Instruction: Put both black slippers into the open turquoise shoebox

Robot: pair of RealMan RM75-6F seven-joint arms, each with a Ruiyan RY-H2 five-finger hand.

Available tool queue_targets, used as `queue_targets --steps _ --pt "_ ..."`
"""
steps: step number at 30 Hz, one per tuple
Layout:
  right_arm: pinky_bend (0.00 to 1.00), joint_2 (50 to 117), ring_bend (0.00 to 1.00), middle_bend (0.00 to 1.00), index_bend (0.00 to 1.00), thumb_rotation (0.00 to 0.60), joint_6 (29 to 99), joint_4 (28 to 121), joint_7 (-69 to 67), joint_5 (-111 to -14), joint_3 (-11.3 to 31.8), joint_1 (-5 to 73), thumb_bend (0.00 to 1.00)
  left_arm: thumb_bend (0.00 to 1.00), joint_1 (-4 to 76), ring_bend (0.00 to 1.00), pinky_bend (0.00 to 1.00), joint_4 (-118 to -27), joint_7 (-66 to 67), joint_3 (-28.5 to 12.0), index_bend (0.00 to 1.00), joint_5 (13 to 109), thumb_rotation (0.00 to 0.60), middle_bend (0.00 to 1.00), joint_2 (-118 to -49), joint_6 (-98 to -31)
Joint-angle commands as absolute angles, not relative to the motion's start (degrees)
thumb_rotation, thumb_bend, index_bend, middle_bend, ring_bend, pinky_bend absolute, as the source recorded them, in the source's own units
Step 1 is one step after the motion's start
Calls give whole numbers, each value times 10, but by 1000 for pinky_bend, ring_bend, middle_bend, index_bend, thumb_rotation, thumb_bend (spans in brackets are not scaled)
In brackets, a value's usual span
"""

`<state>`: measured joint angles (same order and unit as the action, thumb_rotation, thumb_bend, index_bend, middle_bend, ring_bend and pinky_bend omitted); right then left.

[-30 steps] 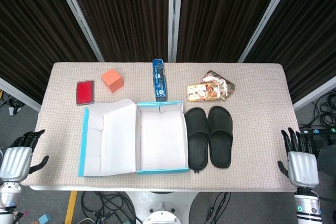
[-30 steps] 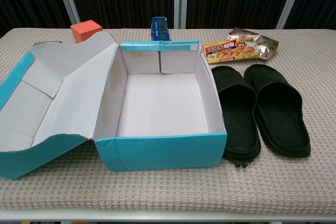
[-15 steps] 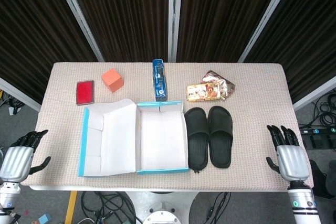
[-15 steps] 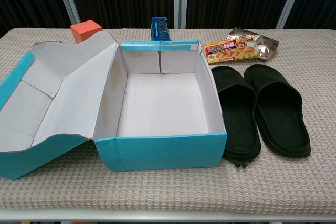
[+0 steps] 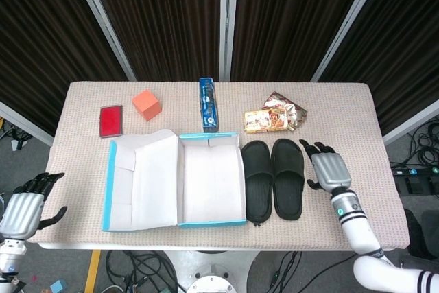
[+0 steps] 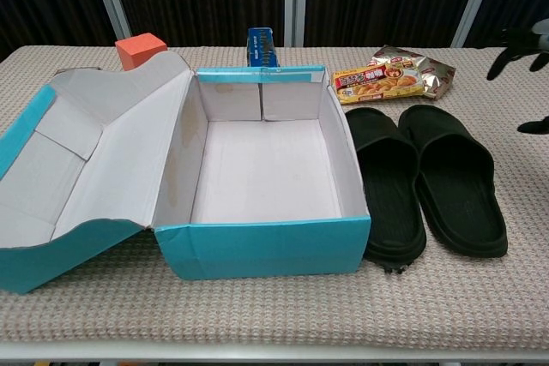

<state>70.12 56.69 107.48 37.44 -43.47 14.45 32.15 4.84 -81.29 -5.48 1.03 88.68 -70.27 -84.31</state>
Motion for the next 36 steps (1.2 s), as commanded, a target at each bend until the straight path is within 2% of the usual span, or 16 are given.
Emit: queue_targets --steps 1,6,13,24,32,36 --pt "70 753 9 91 0 600 507 1039 500 -219 156 480 66 261 48 134 245 -799 -86 18 172 878 600 210 -701 -821" --pt "51 795 5 78 0 600 530 1003 559 -91 141 578 63 262 41 134 245 -777 -98 22 180 882 600 210 -707 -829" --pt "52 854 5 102 0 600 535 943 585 -8 130 650 62 262 39 134 246 -761 -125 20 184 879 600 210 -709 -828" --pt "52 909 7 129 0 600 579 896 603 21 117 697 63 261 39 134 245 -744 -158 19 184 873 600 210 -711 -818" --pt "52 928 11 150 3 600 582 864 627 53 107 709 64 261 40 134 246 -735 -175 18 183 875 600 210 -713 -816" --pt "52 932 11 186 36 600 586 853 630 55 106 708 63 261 39 134 245 -730 -186 18 184 876 600 210 -714 -819"
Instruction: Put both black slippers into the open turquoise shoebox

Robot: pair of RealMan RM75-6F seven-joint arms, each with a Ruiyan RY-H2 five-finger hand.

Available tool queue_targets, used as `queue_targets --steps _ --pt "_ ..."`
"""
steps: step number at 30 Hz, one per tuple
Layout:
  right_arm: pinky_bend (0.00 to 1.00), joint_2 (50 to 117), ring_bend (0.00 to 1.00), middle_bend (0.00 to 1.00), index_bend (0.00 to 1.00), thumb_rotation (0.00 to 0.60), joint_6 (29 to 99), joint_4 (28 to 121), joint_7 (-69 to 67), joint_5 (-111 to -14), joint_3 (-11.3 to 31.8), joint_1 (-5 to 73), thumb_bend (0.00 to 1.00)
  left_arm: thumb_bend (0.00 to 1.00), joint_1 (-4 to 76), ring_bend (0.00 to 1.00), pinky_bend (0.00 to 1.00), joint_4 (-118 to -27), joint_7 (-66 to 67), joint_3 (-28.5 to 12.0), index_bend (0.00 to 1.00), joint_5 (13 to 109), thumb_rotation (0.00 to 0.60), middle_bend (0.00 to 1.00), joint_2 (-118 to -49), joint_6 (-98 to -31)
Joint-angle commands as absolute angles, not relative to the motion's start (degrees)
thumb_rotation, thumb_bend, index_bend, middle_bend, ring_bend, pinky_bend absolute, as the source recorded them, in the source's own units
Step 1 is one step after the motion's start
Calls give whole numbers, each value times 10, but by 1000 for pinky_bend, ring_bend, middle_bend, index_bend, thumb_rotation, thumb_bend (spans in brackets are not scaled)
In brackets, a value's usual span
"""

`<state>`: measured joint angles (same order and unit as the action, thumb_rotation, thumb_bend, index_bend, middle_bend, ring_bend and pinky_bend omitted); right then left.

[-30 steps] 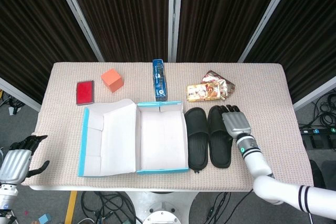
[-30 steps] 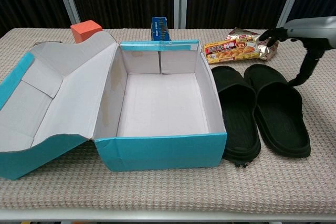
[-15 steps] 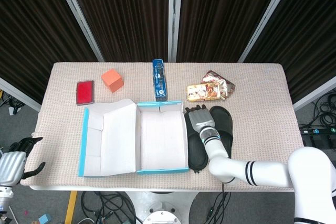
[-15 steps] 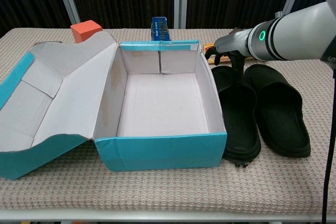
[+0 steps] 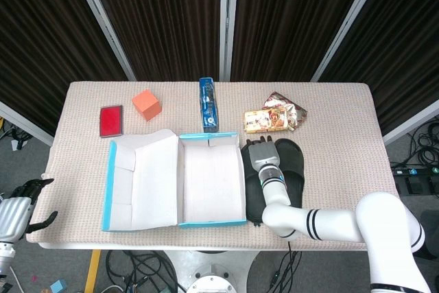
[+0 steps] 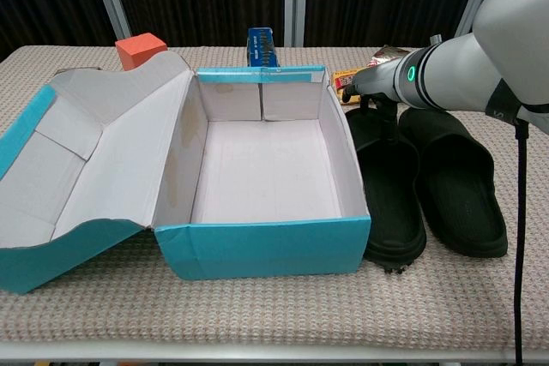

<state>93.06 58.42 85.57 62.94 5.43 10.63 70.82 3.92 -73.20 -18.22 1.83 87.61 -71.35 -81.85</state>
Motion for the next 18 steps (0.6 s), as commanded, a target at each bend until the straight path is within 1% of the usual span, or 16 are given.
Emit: queue_targets --steps 1,6,15,18 --pt "52 933 12 200 51 600 585 852 630 55 106 707 63 262 39 134 245 -730 -187 18 184 875 600 210 -714 -818" --pt "53 933 17 258 130 600 577 851 626 54 109 702 66 261 37 134 245 -727 -196 19 189 877 600 217 -714 -820" --pt "53 936 32 290 204 600 581 851 621 35 111 699 75 262 35 134 245 -729 -204 19 190 875 600 218 -712 -819" --pt "58 938 45 301 268 600 587 853 621 25 110 699 81 261 36 134 245 -731 -207 19 200 874 600 218 -711 -815"
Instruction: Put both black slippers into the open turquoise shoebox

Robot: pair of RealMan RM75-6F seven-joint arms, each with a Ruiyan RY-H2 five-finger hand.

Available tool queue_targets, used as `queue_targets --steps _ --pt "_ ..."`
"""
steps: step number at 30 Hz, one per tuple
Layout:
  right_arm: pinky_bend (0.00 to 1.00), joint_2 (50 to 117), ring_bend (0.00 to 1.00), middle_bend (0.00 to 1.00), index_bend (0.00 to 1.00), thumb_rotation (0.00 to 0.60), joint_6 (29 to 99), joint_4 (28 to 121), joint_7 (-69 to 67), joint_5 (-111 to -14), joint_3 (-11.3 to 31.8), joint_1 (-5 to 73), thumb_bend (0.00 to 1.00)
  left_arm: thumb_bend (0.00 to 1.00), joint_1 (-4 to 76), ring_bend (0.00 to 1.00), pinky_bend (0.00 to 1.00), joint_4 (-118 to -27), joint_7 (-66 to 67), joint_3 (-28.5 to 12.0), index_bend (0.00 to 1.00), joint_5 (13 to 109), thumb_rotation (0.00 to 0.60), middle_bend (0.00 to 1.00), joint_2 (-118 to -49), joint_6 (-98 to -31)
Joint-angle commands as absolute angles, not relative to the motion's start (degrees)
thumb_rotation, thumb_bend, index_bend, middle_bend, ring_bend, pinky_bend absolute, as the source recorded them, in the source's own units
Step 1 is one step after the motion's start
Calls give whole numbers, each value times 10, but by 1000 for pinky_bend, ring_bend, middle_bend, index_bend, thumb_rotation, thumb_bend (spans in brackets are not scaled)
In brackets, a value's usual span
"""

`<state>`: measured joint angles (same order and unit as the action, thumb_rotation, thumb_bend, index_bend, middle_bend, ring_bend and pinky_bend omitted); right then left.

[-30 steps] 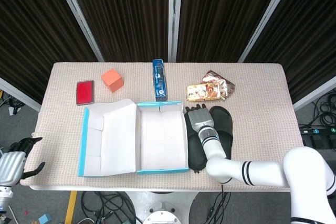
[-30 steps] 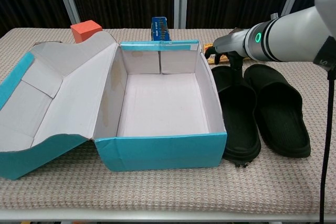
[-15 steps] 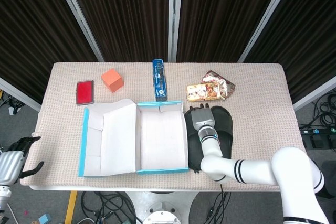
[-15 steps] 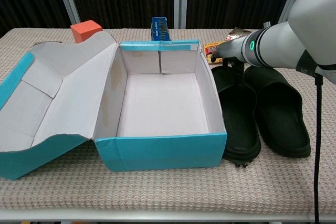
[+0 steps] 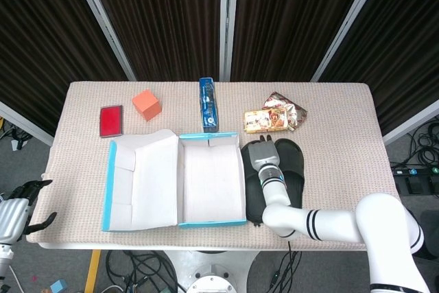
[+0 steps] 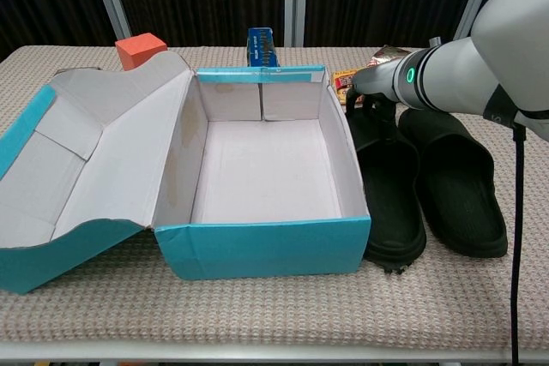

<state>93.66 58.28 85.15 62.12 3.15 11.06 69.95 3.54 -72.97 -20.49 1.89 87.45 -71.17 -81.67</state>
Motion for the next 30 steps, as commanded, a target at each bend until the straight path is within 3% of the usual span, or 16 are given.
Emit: queue_targets --steps 1,7,17,30 --pt "64 939 51 309 307 600 589 853 621 22 109 699 85 261 36 134 245 -732 -208 19 215 873 600 218 -711 -813" --pt "99 939 89 359 429 600 601 857 619 -2 106 696 100 262 37 134 246 -734 -208 20 240 872 600 218 -709 -808" --pt "176 911 164 450 548 600 624 900 584 -62 107 671 128 261 38 134 246 -734 -209 22 240 870 600 218 -709 -799" --pt "275 796 225 492 592 600 667 1032 509 -160 121 619 158 262 39 134 247 -752 -185 24 240 875 600 218 -704 -799"
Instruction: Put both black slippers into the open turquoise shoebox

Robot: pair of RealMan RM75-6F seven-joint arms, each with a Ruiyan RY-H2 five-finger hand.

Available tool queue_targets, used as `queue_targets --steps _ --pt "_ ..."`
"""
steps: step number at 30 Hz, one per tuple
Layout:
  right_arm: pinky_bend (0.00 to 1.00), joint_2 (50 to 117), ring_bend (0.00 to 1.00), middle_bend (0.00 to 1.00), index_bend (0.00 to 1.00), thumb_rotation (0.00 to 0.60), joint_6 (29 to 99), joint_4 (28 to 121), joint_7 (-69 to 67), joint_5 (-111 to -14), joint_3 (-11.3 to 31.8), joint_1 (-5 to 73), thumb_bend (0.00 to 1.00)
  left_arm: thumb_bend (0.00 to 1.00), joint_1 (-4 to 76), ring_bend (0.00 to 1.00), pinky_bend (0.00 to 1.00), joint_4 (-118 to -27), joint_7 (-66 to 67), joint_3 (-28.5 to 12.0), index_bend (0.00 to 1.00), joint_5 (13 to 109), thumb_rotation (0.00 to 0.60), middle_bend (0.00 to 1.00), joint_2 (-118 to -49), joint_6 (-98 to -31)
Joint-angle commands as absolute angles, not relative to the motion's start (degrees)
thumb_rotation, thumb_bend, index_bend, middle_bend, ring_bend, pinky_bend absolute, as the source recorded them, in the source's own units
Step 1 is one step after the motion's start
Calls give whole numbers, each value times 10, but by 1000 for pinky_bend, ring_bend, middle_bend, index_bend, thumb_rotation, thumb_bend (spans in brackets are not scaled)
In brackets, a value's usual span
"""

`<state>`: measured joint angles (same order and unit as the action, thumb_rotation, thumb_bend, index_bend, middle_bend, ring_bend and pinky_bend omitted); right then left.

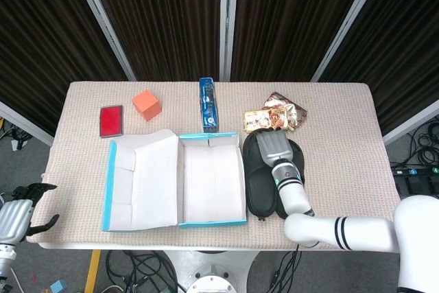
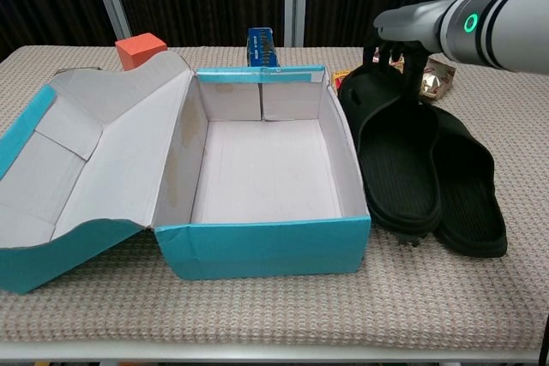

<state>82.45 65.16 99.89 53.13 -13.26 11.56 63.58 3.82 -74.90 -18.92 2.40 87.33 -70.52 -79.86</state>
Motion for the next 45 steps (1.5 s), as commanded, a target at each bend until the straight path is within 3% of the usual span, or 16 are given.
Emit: queue_targets --steps 1,13,19,30,45 --pt "300 788 233 492 592 600 671 1042 503 -167 123 615 159 262 39 134 247 -754 -183 24 240 875 600 218 -704 -799" --pt "391 676 291 517 621 600 697 1169 391 -265 177 563 208 261 42 134 247 -784 -157 23 240 878 600 218 -691 -803" --pt "485 673 337 529 629 600 682 1194 282 -339 196 525 208 262 43 134 248 -789 -152 22 240 876 600 218 -691 -801" --pt "498 774 343 532 633 600 605 1091 41 -496 198 482 194 261 38 134 248 -782 -160 19 240 870 600 218 -688 -808" --pt "498 969 343 544 643 600 588 865 -139 -663 180 493 168 262 38 134 249 -739 -196 14 240 866 600 221 -699 -806"
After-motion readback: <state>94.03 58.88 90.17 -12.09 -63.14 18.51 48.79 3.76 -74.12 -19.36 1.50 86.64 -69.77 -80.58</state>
